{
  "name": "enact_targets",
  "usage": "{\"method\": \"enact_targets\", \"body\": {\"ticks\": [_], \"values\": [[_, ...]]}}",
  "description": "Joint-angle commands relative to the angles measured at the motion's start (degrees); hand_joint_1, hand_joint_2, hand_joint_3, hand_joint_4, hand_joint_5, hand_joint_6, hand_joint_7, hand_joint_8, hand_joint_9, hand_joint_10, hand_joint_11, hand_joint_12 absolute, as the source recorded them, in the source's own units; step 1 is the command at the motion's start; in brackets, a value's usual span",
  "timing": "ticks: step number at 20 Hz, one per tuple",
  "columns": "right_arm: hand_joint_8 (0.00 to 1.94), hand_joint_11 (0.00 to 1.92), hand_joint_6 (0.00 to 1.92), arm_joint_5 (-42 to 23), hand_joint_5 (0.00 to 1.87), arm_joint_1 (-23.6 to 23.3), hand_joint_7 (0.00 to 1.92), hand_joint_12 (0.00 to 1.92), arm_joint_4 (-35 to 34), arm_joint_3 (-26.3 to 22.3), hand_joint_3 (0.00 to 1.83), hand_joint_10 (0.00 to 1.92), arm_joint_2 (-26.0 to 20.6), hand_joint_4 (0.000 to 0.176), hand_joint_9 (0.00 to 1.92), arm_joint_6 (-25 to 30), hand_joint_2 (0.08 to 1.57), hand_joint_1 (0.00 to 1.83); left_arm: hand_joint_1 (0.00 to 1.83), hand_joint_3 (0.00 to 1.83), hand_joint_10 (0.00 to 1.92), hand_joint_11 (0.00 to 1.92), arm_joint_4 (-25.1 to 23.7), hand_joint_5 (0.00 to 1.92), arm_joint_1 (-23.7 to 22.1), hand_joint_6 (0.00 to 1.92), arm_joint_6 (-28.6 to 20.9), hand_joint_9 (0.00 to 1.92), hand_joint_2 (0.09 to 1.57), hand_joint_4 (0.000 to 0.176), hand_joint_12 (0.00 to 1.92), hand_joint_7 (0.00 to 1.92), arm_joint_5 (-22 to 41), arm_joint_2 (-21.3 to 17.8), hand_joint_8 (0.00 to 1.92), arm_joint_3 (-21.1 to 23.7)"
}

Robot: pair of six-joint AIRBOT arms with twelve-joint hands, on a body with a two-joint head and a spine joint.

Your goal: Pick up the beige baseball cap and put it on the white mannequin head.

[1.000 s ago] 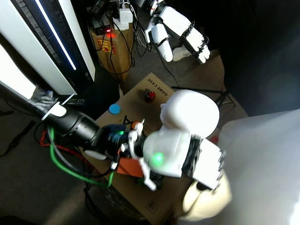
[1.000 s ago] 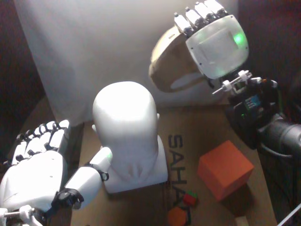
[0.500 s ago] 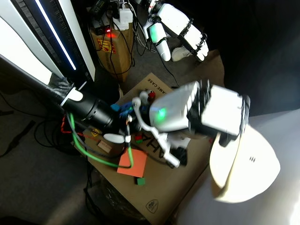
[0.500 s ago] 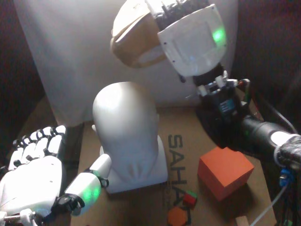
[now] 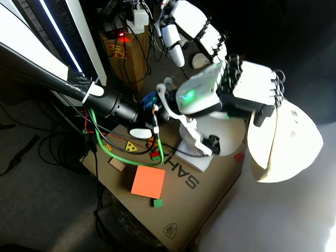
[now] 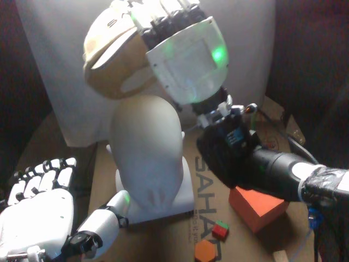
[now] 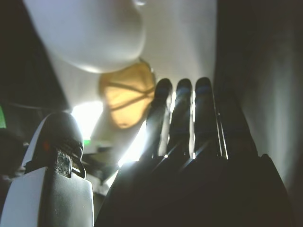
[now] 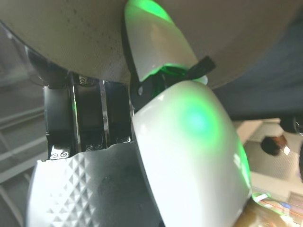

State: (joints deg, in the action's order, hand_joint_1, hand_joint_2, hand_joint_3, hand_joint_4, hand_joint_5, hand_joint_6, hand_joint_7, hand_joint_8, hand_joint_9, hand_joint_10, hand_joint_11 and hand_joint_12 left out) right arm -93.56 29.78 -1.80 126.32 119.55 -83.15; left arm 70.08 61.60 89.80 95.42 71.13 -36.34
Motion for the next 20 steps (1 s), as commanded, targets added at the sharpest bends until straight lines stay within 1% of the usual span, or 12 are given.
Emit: {"method": "enact_targets", "body": {"ticks": [1, 5, 6, 7, 10, 11, 12, 14, 15, 17, 19, 20], "values": [[1.01, 0.80, 1.05, -5.72, 0.82, -0.30, 1.00, 1.55, 0.37, -0.49, 0.00, 1.40, -0.22, 0.000, 0.85, -1.04, 1.15, 1.36, 0.00, 0.00, 0.00, 0.00, -3.24, 0.15, -0.34, 0.00, 0.11, 0.07, 1.14, 0.000, 0.35, 0.09, 5.61, -0.50, 0.00, 0.14], [1.00, 0.80, 1.06, -5.72, 0.81, 1.13, 0.99, 1.55, 2.31, -5.07, 0.00, 1.42, -1.48, 0.000, 0.84, -3.58, 1.15, 1.37, 0.00, 0.00, 0.01, 0.00, -3.86, 0.17, -0.33, 0.00, 1.08, 0.10, 1.13, 0.000, 0.42, 0.12, 5.61, -0.69, 0.00, 1.46], [1.00, 0.80, 1.07, -5.72, 0.81, 1.65, 0.99, 1.55, 2.63, -6.29, 0.00, 1.42, -1.90, 0.000, 0.84, -4.26, 1.15, 1.37, 0.00, 0.00, 0.00, 0.00, -3.79, 0.17, -0.31, 0.00, 1.34, 0.10, 1.13, 0.000, 0.42, 0.11, 5.61, -0.79, 0.00, 1.62], [1.00, 0.80, 1.07, -5.72, 0.81, 3.04, 0.99, 1.55, 4.10, -9.39, 0.00, 1.42, -3.01, 0.000, 0.84, -5.50, 1.15, 1.37, 0.00, 0.00, 0.00, 0.00, -3.60, 0.17, -0.08, 0.00, 1.51, 0.09, 1.13, 0.000, 0.41, 0.11, 5.61, -0.99, 0.00, 1.74], [1.02, 0.79, 1.08, -5.71, 0.79, 3.90, 0.98, 1.56, 4.23, -11.15, 0.00, 1.43, -3.61, 0.000, 0.84, -7.32, 1.15, 1.36, 0.00, 0.00, 0.00, 0.00, -3.59, 0.17, -0.06, 0.00, 1.51, 0.10, 1.13, 0.000, 0.43, 0.12, 5.61, -1.07, 0.00, 1.60], [1.02, 0.79, 1.09, -5.37, 0.79, 4.30, 0.98, 1.56, 5.05, -11.62, 0.00, 1.43, -3.91, 0.000, 0.83, -8.84, 1.15, 1.36, 0.00, 0.00, 0.00, 0.00, -3.59, 0.15, -0.09, 0.00, 1.51, 0.08, 1.13, 0.000, 0.38, 0.10, 5.61, -1.04, 0.00, 1.41], [1.02, 0.79, 1.09, -4.96, 0.79, 4.71, 0.97, 1.56, 5.86, -12.10, 0.00, 1.43, -4.20, 0.000, 0.83, -9.95, 1.15, 1.36, 0.00, 0.00, 0.00, 0.00, -3.59, 0.14, -0.11, 0.00, 1.51, 0.08, 1.12, 0.000, 0.36, 0.09, 5.61, -1.03, 0.00, 1.25], [1.04, 0.80, 1.10, -4.37, 0.79, 5.97, 0.97, 1.55, 6.44, -14.11, 0.00, 1.43, -5.15, 0.000, 0.83, -11.13, 1.16, 1.36, 0.00, 0.00, 0.00, 0.00, -3.58, 0.14, -0.15, 0.00, 1.51, 0.09, 1.12, 0.000, 0.44, 0.10, 5.61, -1.17, 0.00, 0.98], [1.04, 0.79, 1.09, -3.88, 0.79, 6.64, 0.96, 1.55, 7.08, -15.36, 0.00, 1.43, -5.65, 0.000, 0.83, -12.01, 1.16, 1.36, 0.00, 0.00, 0.00, 0.00, -3.58, 0.14, -0.17, 0.00, 1.50, 0.09, 1.12, 0.000, 0.45, 0.10, 5.61, -1.24, 0.00, 0.89], [1.03, 0.79, 1.08, -3.68, 0.80, 7.91, 0.96, 1.56, 8.67, -17.79, 0.00, 1.44, -6.45, 0.000, 0.84, -14.99, 1.15, 1.36, 0.00, 0.00, 0.00, 0.00, -3.59, 0.15, -0.36, 0.01, 1.61, 0.09, 1.12, 0.000, 0.43, 0.10, 5.61, -1.28, 0.00, 0.76], [1.03, 0.80, 1.07, -3.42, 0.81, 8.47, 0.96, 1.56, 8.66, -18.21, 0.00, 1.43, -6.27, 0.000, 0.85, -17.24, 1.15, 1.36, 0.00, 0.00, 0.00, 0.00, -3.47, 0.16, -0.67, 0.00, 3.10, 0.09, 1.12, 0.000, 0.41, 0.10, 5.61, -1.32, 0.00, 0.92], [1.03, 0.79, 1.07, -2.94, 0.81, 8.76, 0.96, 1.56, 8.46, -18.23, 0.00, 1.43, -6.08, 0.000, 0.85, -17.52, 1.15, 1.36, 0.00, 0.00, 0.00, 0.00, -3.08, 0.15, -0.72, 0.00, 3.34, 0.07, 1.12, 0.000, 0.36, 0.10, 5.61, -1.38, 0.00, 1.11]]}}
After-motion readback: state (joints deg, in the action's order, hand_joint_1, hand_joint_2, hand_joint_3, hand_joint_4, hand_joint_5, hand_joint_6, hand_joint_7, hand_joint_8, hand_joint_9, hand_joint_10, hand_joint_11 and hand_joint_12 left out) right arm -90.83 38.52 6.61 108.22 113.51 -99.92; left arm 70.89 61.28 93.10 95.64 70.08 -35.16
